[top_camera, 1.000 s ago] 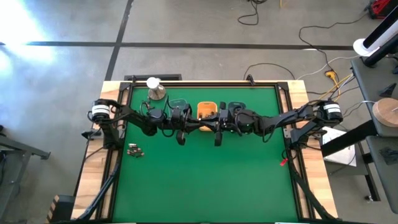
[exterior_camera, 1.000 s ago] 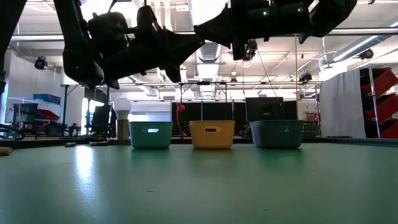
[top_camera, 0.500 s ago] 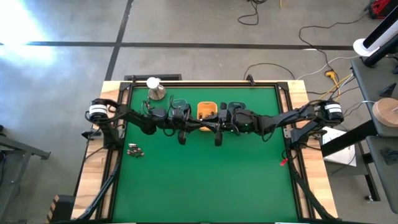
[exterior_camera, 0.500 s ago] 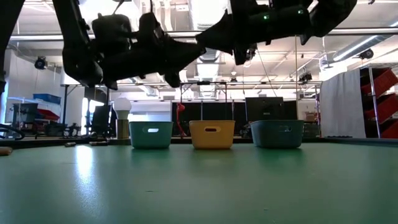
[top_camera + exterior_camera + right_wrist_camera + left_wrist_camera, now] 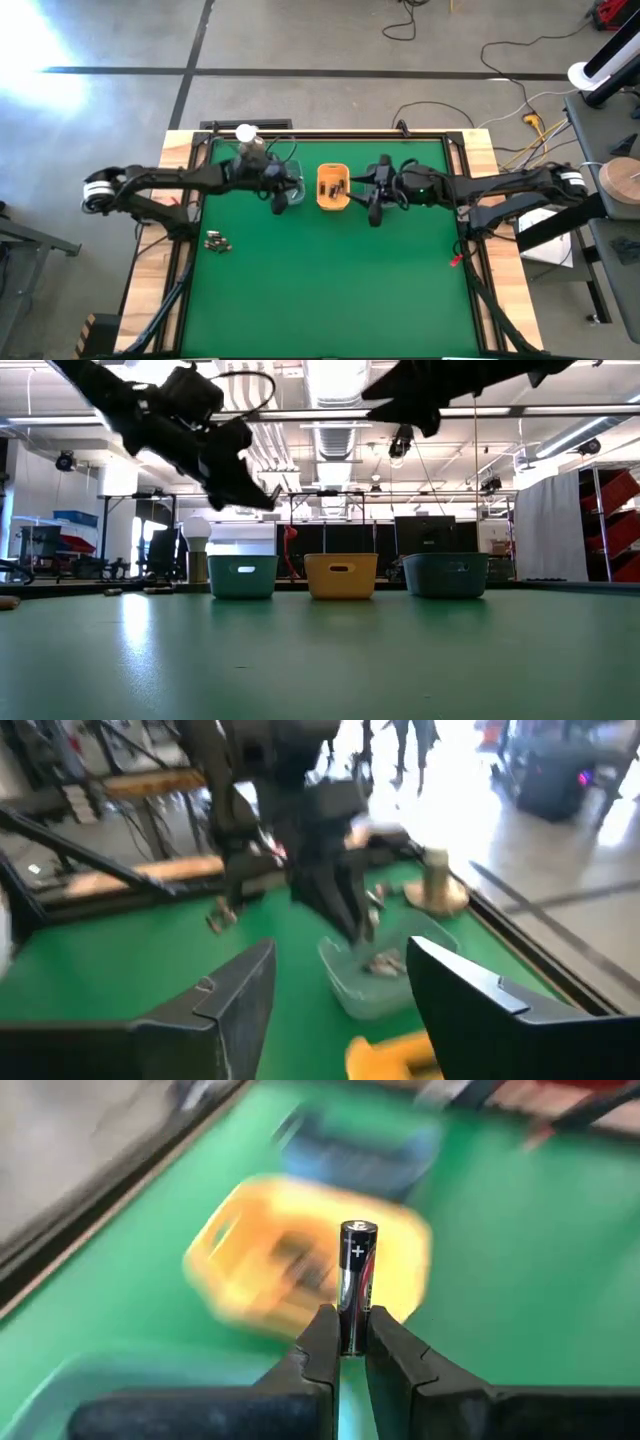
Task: Sort batteries
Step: Put the silver battery into the green bin
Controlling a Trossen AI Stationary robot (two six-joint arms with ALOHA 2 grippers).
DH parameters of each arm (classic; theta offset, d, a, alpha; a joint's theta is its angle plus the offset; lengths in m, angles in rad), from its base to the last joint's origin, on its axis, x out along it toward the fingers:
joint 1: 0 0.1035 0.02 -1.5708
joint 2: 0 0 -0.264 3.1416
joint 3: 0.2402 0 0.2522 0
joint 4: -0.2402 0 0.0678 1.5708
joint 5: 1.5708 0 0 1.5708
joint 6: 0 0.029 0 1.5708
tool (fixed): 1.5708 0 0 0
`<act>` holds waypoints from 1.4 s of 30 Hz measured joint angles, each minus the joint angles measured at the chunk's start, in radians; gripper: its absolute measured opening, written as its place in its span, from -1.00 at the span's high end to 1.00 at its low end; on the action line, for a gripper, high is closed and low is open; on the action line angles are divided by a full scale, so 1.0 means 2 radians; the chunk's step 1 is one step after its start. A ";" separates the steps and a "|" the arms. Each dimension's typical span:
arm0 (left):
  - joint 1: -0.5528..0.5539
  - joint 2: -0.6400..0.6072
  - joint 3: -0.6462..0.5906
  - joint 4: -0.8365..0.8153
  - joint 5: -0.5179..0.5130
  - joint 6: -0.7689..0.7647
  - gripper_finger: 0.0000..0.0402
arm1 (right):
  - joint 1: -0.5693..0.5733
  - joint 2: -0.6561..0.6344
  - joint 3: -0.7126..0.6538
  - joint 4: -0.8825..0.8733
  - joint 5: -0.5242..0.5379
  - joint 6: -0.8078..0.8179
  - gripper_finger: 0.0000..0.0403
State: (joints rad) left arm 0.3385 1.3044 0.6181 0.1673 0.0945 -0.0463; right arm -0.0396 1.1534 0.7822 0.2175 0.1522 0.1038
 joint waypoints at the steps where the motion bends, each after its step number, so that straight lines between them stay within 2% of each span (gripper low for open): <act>1: 0.010 -0.004 0.016 -0.050 -0.005 -0.002 0.94 | -0.001 -0.004 0.000 -0.010 0.003 0.000 -0.10; 4: 0.038 0.005 0.063 -0.166 -0.011 -0.005 0.94 | -0.008 -0.007 0.000 -0.026 0.004 0.000 -0.12; 11: 0.067 0.077 0.154 -0.329 -0.017 0.045 0.95 | -0.016 0.001 -0.001 -0.057 0.003 0.030 -0.11; 15: 0.079 0.123 0.200 -0.384 -0.018 0.063 0.95 | -0.013 -0.008 -0.001 -0.108 -0.002 0.050 -0.14; 23: 0.110 0.207 0.250 -0.445 -0.022 0.078 0.93 | -0.011 -0.017 -0.001 -0.164 -0.025 0.067 -0.22; 35: 0.102 0.270 0.248 -0.419 -0.064 0.090 0.92 | -0.010 -0.037 -0.001 -0.181 -0.028 0.060 -0.36; 42: 0.098 0.269 0.249 -0.406 -0.070 0.085 0.85 | -0.010 -0.037 -0.001 -0.181 -0.027 0.057 -0.43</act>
State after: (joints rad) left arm 0.5335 1.8430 1.1157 -0.6448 -0.0460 0.1243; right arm -0.0589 1.0794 0.7799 -0.1444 0.0978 0.2171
